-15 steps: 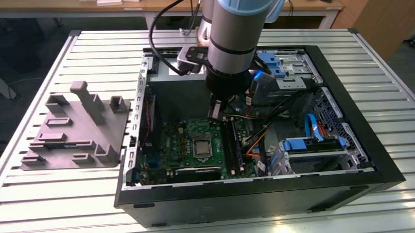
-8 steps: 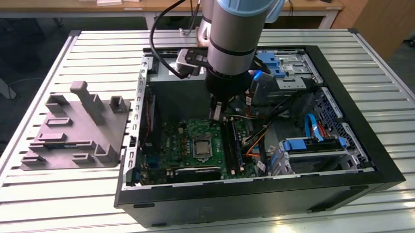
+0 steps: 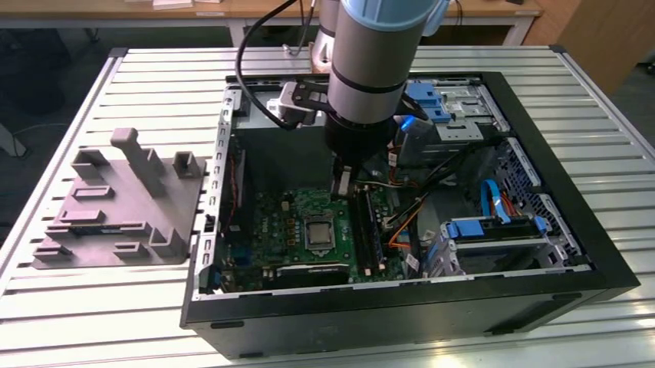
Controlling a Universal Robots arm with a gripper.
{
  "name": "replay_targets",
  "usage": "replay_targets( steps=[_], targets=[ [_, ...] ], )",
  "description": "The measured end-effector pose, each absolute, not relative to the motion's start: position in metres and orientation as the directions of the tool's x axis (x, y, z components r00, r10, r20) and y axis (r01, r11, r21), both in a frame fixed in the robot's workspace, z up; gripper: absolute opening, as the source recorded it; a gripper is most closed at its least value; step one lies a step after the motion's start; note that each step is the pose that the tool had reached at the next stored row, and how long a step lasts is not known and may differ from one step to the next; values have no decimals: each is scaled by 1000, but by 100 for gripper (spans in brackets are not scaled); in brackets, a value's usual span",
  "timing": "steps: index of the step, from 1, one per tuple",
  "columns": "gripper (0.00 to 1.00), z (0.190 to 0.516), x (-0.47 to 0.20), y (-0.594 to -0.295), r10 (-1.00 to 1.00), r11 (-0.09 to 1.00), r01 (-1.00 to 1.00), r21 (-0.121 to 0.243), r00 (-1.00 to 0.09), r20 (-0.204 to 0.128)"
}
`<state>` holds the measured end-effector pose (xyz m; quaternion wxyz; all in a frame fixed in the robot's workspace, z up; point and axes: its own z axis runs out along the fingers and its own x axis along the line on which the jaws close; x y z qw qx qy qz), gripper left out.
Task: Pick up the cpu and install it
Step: 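Install the first cpu locking lever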
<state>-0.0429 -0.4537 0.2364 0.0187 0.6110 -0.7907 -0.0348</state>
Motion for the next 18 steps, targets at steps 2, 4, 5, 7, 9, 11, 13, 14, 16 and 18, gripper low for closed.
replay_targets(
  steps=[2,4,5,7,9,11,13,14,16,18],
  targets=[
    [11,236,-43,-454,-968,250,-965,78,-252,-13],
    [11,236,-43,-454,-968,250,-965,78,-251,-13],
    [11,236,-43,-454,-968,249,-965,78,-251,-13],
    [11,236,-43,-454,-968,249,-965,78,-251,-13],
    [11,236,-43,-454,-968,249,-965,78,-251,-13],
    [11,236,-43,-454,-968,249,-965,78,-251,-13],
    [11,236,-43,-454,-968,249,-965,78,-251,-13],
    [11,236,-43,-454,-968,249,-965,78,-251,-13],
    [11,236,-43,-455,-968,249,-965,78,-250,-13],
    [11,236,-43,-459,-968,248,-966,78,-250,-13]
  ],
)
